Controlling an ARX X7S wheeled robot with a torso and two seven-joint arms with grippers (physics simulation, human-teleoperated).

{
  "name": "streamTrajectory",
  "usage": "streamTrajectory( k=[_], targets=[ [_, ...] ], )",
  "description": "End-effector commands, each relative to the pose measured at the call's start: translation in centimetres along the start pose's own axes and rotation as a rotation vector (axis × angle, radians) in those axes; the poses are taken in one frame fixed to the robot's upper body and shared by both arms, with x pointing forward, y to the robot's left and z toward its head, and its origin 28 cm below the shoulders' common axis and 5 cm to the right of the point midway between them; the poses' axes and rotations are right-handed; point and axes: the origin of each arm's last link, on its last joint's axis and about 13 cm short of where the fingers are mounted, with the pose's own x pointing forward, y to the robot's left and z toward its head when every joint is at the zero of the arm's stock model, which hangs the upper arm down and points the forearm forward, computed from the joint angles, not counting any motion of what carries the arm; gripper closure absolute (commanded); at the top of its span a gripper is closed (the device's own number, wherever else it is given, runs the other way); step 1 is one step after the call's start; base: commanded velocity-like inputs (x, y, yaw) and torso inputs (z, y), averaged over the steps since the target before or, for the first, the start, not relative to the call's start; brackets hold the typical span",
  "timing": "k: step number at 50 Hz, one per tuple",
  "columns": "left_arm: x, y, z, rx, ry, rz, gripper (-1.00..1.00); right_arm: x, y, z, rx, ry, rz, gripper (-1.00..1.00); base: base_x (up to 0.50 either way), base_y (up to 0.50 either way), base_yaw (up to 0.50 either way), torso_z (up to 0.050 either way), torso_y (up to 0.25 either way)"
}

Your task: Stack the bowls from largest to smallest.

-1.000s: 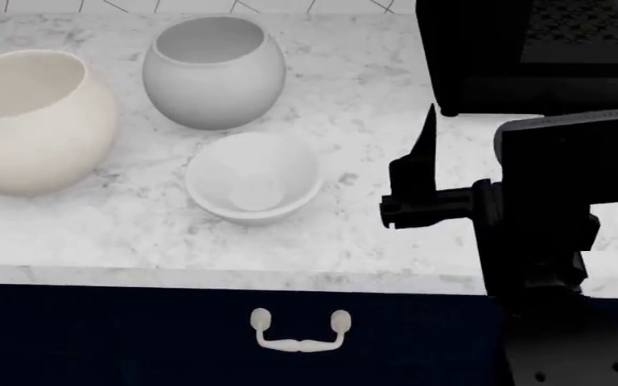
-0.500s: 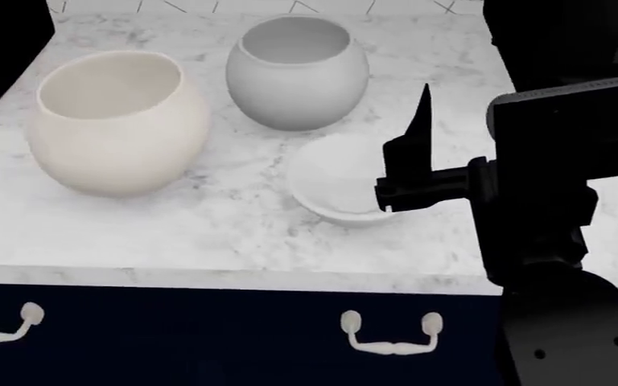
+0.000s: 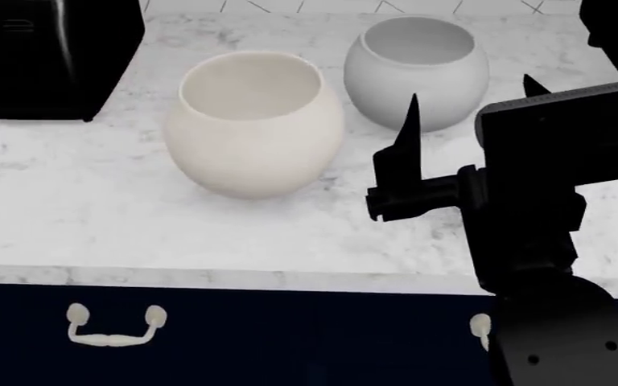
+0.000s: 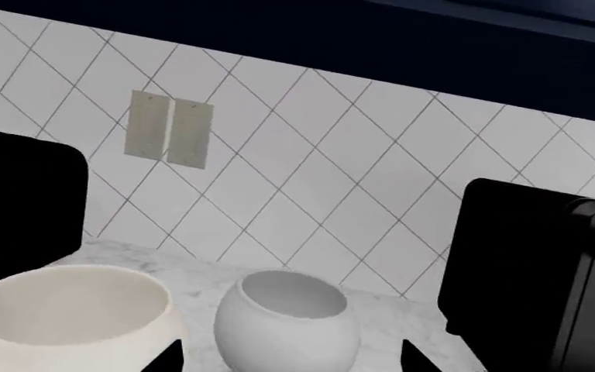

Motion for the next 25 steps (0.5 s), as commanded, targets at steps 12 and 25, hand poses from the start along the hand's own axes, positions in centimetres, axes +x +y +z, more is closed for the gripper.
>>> streamTrajectory(
  k=[12,25],
  targets=[
    [0.01,-0.09,-0.08,0.028,-0.011,0.01,-1.0,-0.39,-0.55,0.08,0.026,-0.01,-0.037,-1.0,0.14,0.0,0.0,0.0,0.0],
    [0.04,0.14,0.1,0.026,-0.018,0.018,-1.0,-0.35,-0.43,0.19,0.017,-0.007,-0.027,-1.0,0.37,0.0,0.0,0.0,0.0]
  ],
)
